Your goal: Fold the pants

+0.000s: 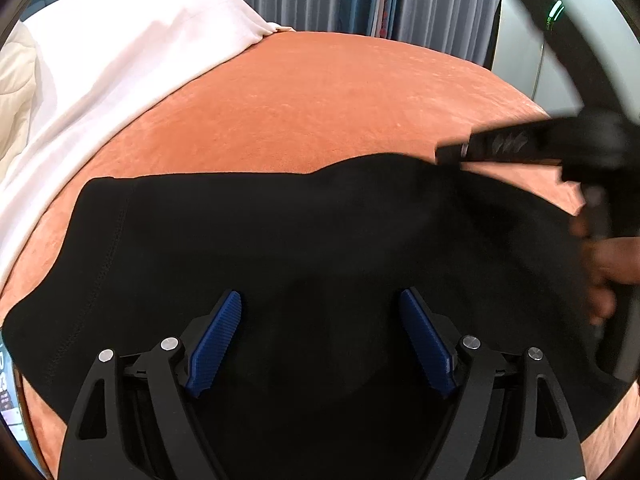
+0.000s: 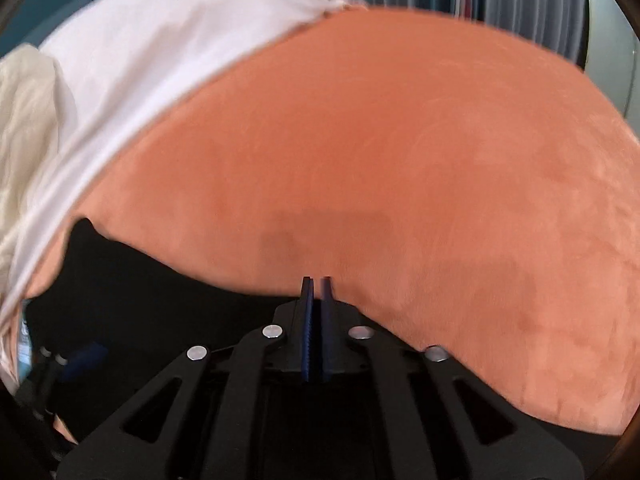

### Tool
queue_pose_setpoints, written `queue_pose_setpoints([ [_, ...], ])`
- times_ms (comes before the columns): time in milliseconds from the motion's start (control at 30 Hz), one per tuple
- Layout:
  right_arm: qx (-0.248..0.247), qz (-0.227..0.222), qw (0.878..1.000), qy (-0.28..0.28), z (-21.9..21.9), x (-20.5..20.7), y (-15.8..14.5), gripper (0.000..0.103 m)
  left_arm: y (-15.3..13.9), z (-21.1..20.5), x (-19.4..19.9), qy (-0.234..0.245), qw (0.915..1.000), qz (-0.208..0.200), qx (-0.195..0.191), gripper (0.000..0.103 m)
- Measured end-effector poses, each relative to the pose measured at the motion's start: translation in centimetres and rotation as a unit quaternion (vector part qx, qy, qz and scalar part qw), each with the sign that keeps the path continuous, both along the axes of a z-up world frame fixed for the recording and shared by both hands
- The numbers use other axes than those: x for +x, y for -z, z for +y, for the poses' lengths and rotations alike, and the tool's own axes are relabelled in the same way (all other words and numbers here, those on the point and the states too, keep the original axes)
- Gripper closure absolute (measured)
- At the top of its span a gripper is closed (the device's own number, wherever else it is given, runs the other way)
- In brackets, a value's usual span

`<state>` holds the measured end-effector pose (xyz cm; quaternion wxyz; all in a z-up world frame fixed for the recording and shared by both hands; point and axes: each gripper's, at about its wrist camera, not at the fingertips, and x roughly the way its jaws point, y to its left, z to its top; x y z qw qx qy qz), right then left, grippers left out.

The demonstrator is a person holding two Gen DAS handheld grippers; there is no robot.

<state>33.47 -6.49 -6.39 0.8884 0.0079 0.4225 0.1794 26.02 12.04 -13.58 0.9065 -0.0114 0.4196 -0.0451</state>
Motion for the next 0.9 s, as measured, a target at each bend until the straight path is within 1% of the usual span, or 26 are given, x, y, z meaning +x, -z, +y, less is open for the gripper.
queue_pose_setpoints([
  [67,0.010,-0.014,1.000,-0.021,0.3,-1.7,-0.9,0.096,0.0,-0.1,0.0,0.000,1.0000,0.001,0.004,0.023],
  [100,0.000,-0.012,1.000,-0.029,0.4,-1.9,-0.5,0.098,0.0,-0.2,0.0,0.000,1.0000,0.002,0.006,0.022],
  [133,-0.030,0.001,0.999,-0.028,0.5,-1.4,0.8,0.103,0.0,-0.3,0.0,0.000,1.0000,0.002,0.009,0.022],
  [167,-0.053,0.014,0.998,-0.017,0.0,-0.5,1.9,0.103,0.0,-0.4,-0.1,0.000,1.0000,0.001,0.009,0.022],
  [200,-0.037,0.019,0.999,-0.004,-0.5,0.3,2.2,0.103,0.0,-0.4,-0.2,0.000,1.0000,0.001,0.009,0.022],
  [233,-0.012,0.015,1.000,0.019,-1.6,0.5,1.9,0.098,-0.1,-0.3,-0.2,0.000,1.0000,0.000,0.006,0.022],
  [267,0.004,-0.003,0.998,0.060,-3.0,0.1,0.7,0.095,-0.2,-0.1,-0.3,-0.001,1.0000,0.000,0.002,0.022],
  [300,0.024,-0.013,0.997,0.071,-4.2,-0.5,-0.3,0.096,-0.3,0.1,-0.4,-0.002,1.0000,0.000,-0.002,0.022],
  [333,0.047,-0.018,0.996,0.071,-5.2,-1.4,-1.0,0.096,-0.5,0.2,-0.5,-0.006,1.0000,-0.001,-0.001,0.022],
  [367,0.057,-0.026,0.995,0.072,-6.4,-2.9,-1.7,0.096,-0.7,0.5,-0.8,-0.019,0.9998,-0.005,0.002,0.023],
  [433,0.055,-0.038,0.995,0.075,-9.3,-6.4,-2.3,0.095,-0.9,1.1,-1.1,-0.038,0.9992,-0.004,0.006,0.023],
  [467,0.056,-0.033,0.995,0.076,-10.0,-7.4,-1.9,0.095,-0.8,1.3,-1.1,-0.044,0.9990,0.001,0.007,0.023],
  [533,0.040,-0.009,0.996,0.083,-12.0,-8.7,-0.3,0.097,-0.5,1.7,-0.9,-0.049,0.9987,0.009,0.003,0.022],
  [567,0.001,0.013,0.995,0.100,-13.0,-9.4,1.1,0.097,-0.5,1.6,-1.0,-0.049,0.9988,0.008,0.007,0.022],
  [600,-0.028,0.029,0.992,0.121,-14.1,-9.3,2.3,0.103,-0.5,1.4,-1.1,-0.048,0.9987,0.005,0.014,0.022],
  [633,-0.012,0.031,0.991,0.130,-16.4,-9.7,2.7,0.103,-0.6,1.3,-1.4,-0.048,0.9987,-0.001,0.019,0.022],
  [667,0.024,0.029,0.987,0.154,-19.3,-10.6,2.1,0.101,-0.7,1.3,-1.6,-0.048,0.9986,-0.005,0.021,0.022],
  [700,0.025,0.020,0.982,0.187,-21.6,-12.0,1.4,0.094,-0.8,1.4,-1.8,-0.049,0.9986,-0.011,0.020,0.023],
  [733,0.026,0.006,0.978,0.205,-23.4,-13.4,0.5,0.094,-1.0,1.6,-2.0,-0.049,0.9985,-0.019,0.016,0.023],
  [767,0.036,-0.008,0.977,0.209,-25.3,-15.1,-0.1,0.095,-1.3,1.6,-2.4,-0.052,0.9981,-0.029,0.016,0.023],
  [800,0.031,-0.009,0.976,0.214,-26.9,-16.3,-0.1,0.092,-1.5,1.7,-2.8,-0.059,0.9974,-0.035,0.018,0.023],
  [833,0.014,-0.003,0.974,0.226,-28.7,-17.3,0.4,0.091,-1.7,1.5,-3.2,-0.062,0.9971,-0.040,0.018,0.023],
  [867,-0.018,0.021,0.968,0.248,-30.9,-18.5,1.9,0.091,-2.0,1.3,-3.8,-0.067,0.9965,-0.046,0.021,0.023],
  [900,-0.032,0.037,0.962,0.267,-33.1,-19.4,3.0,0.095,-2.3,0.8,-4.4,-0.073,0.9959,-0.047,0.027,0.023],
])
